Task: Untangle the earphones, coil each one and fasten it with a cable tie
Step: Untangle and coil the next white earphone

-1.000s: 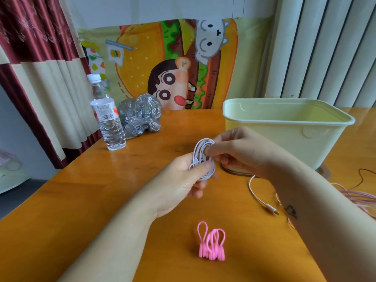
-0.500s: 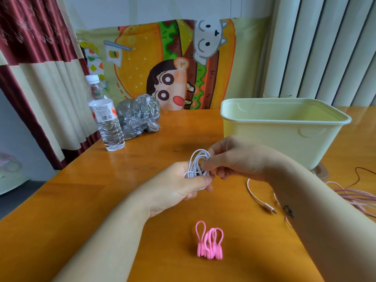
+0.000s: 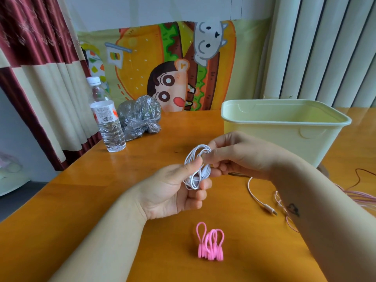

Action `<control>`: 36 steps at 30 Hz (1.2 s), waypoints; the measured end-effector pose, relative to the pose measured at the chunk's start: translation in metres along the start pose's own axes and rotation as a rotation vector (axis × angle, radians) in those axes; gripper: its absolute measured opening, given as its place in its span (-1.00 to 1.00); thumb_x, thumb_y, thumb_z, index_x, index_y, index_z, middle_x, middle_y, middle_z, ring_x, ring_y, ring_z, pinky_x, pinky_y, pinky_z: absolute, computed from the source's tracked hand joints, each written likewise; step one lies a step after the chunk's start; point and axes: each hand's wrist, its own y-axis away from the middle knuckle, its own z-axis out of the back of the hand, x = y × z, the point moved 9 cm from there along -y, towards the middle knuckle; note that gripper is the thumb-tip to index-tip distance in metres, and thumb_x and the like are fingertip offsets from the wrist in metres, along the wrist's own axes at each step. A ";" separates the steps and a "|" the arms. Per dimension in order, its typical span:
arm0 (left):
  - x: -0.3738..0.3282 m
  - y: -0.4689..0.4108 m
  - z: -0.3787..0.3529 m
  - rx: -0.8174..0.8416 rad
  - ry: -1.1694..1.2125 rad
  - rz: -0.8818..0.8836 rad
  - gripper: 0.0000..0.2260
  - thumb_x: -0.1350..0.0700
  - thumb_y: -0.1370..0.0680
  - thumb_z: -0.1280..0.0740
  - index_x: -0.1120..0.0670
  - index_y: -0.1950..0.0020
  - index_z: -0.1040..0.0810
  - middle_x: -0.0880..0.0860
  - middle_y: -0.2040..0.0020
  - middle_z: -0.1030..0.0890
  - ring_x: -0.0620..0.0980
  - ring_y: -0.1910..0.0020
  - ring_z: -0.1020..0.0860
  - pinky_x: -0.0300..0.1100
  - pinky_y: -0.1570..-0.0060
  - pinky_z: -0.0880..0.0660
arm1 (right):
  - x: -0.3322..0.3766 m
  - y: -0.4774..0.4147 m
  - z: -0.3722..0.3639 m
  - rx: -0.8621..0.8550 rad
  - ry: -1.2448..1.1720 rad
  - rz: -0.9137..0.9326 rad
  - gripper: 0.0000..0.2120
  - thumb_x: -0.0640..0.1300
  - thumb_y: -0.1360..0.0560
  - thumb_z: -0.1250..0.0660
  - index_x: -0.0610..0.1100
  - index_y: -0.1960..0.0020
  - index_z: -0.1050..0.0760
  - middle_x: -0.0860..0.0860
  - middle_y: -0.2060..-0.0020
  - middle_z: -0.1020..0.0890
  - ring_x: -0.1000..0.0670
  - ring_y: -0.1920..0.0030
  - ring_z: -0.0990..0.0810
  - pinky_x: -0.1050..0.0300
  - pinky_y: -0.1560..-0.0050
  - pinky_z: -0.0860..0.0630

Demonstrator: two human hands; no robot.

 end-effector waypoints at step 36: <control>-0.019 0.011 0.021 -0.182 -0.353 -0.082 -0.83 0.07 -0.45 -0.24 0.14 0.11 -0.55 0.00 0.38 -0.48 -0.09 0.38 -0.49 -0.27 0.38 -0.43 | -0.005 -0.011 -0.013 -0.067 -0.243 0.081 -0.83 -0.11 -0.32 -0.39 -0.20 0.16 -0.57 -0.08 0.40 -0.58 0.08 0.43 -0.52 0.32 0.35 -0.49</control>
